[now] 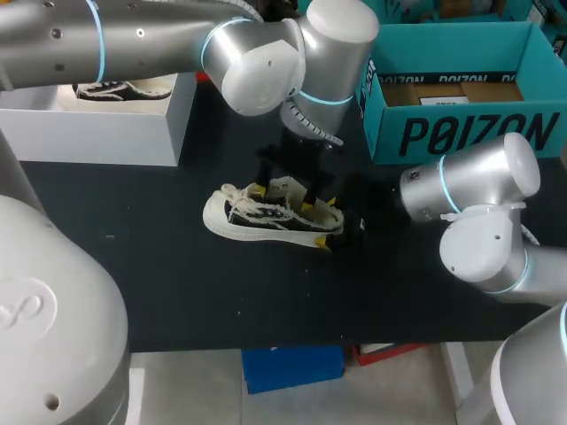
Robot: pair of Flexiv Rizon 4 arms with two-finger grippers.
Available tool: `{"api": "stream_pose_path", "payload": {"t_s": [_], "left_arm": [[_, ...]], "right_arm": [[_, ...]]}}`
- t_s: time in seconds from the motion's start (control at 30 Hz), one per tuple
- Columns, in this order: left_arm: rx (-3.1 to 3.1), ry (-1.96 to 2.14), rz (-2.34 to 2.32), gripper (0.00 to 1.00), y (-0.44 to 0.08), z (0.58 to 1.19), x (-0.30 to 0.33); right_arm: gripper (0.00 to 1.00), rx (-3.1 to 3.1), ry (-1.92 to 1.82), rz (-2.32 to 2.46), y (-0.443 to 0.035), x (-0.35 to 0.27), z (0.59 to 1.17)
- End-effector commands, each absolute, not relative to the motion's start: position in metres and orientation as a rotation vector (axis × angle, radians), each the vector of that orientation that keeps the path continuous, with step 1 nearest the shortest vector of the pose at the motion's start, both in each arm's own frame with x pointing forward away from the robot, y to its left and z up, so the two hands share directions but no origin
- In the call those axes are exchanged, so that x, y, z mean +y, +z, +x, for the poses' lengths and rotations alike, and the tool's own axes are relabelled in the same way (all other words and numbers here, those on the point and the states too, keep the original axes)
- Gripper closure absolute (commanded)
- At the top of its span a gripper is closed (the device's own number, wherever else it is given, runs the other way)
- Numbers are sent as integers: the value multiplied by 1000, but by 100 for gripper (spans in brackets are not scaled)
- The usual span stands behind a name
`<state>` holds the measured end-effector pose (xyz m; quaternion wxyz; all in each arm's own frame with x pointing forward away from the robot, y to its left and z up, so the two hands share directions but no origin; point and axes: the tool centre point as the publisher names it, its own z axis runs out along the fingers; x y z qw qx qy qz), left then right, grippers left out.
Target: Take the shoe out of the shoebox, open the shoe tongue, remove and reinsert the insole, then place the shoe into the shoebox
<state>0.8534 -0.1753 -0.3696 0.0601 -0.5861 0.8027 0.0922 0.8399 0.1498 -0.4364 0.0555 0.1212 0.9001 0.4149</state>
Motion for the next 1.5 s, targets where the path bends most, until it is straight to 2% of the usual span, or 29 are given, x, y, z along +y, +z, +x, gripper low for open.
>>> {"api": "stream_pose_path", "payload": {"t_s": [0.03, 0.07, 1.0, 1.5], "left_arm": [[2423, 286, -1774, 85, -373, 856, -178], [2422, 284, -1772, 100, -373, 856, -178], [2437, 173, -1741, 100, -335, 852, -167], [2379, 77, -1788, 100, -316, 854, -130]], "right_arm": [[100, 2732, 1258, 369, -440, 152, 842], [100, 2732, 1258, 369, -440, 152, 842], [100, 2732, 1258, 369, -440, 152, 842], [100, 2732, 1258, 369, -440, 152, 842]]}}
